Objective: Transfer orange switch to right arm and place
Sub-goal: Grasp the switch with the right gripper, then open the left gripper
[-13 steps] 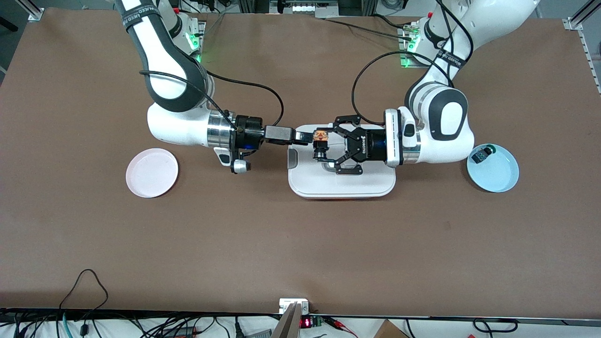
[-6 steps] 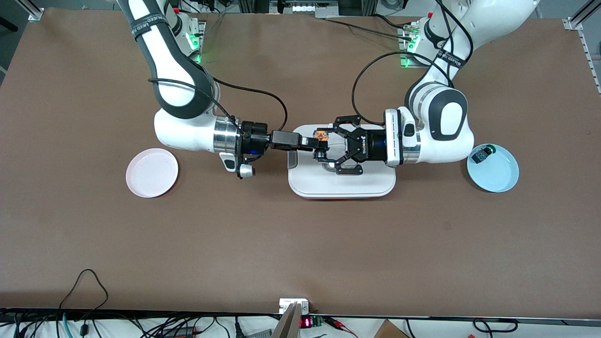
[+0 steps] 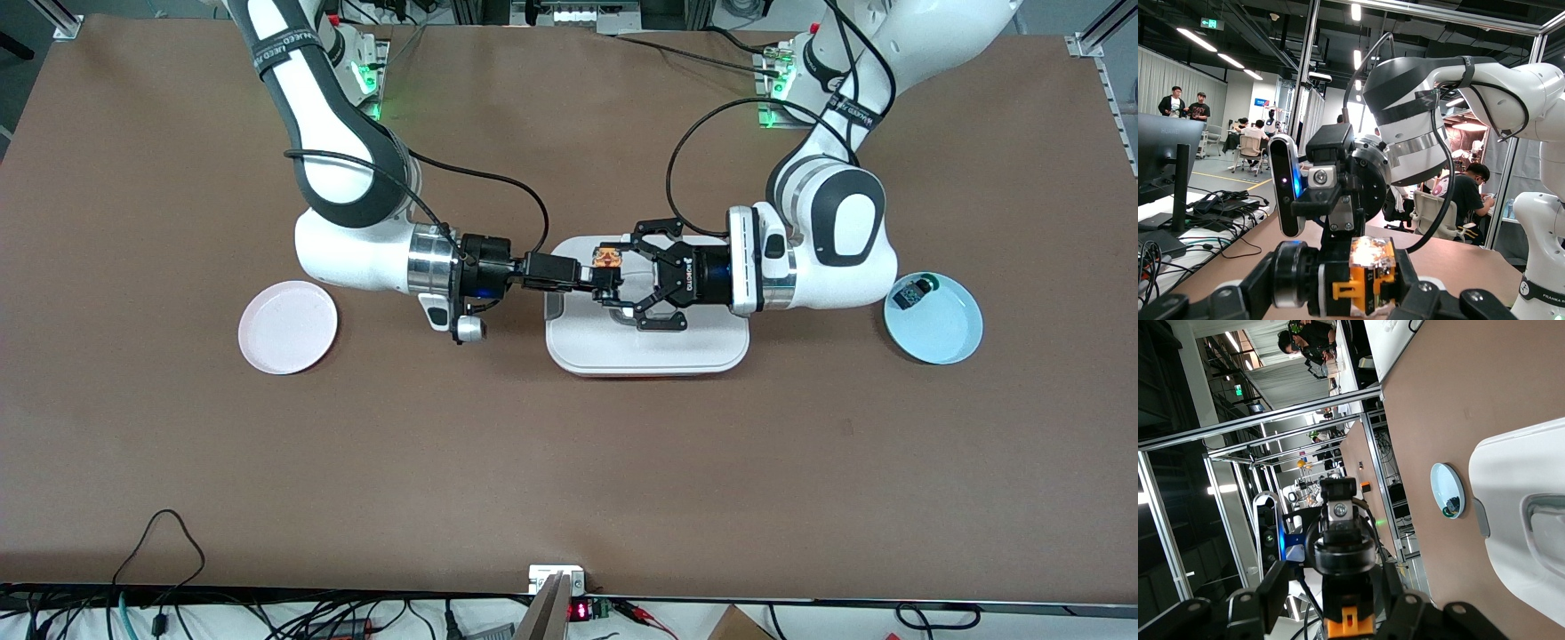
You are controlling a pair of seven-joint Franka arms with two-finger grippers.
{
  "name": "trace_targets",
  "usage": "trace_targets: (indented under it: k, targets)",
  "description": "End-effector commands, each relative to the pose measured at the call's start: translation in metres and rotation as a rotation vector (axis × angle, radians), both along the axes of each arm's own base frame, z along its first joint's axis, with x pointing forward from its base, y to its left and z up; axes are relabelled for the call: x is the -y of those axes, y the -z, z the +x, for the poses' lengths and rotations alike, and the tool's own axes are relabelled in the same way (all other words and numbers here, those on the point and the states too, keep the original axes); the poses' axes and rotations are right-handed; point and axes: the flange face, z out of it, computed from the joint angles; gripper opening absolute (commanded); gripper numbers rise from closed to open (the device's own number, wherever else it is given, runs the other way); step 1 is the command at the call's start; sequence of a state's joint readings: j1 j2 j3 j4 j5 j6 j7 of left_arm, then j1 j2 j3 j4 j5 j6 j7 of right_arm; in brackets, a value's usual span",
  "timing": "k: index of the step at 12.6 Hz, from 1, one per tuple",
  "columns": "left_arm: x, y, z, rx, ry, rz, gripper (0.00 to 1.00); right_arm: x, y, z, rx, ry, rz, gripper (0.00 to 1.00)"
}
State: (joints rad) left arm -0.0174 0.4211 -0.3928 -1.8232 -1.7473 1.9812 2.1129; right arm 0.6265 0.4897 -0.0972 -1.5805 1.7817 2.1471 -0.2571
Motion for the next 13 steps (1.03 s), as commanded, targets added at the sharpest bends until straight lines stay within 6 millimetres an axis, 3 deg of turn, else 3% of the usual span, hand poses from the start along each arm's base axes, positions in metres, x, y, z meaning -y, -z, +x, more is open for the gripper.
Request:
trace_targets:
  k: [1,7,11,13]
  targets:
    - [0.0015,0.0002,-0.0014,0.033,-0.023,-0.016,0.20,-0.0084,-0.0011,0.0014,0.023,0.002,-0.002,0.59]
    - [0.0015,0.0002,-0.0014,0.032,-0.023,-0.016,0.20,-0.0138,0.0027,0.0006,0.029,0.006,-0.010,0.35]
    - [0.0017,-0.0009,-0.0015,0.022,-0.022,-0.019,0.21,-0.0133,0.0034,0.0018,0.043,0.005,-0.011,0.04]
    - [0.0008,-0.0009,-0.0011,0.017,-0.023,-0.019,0.22,-0.0137,0.0059,0.0023,0.042,0.005,-0.013,0.00]
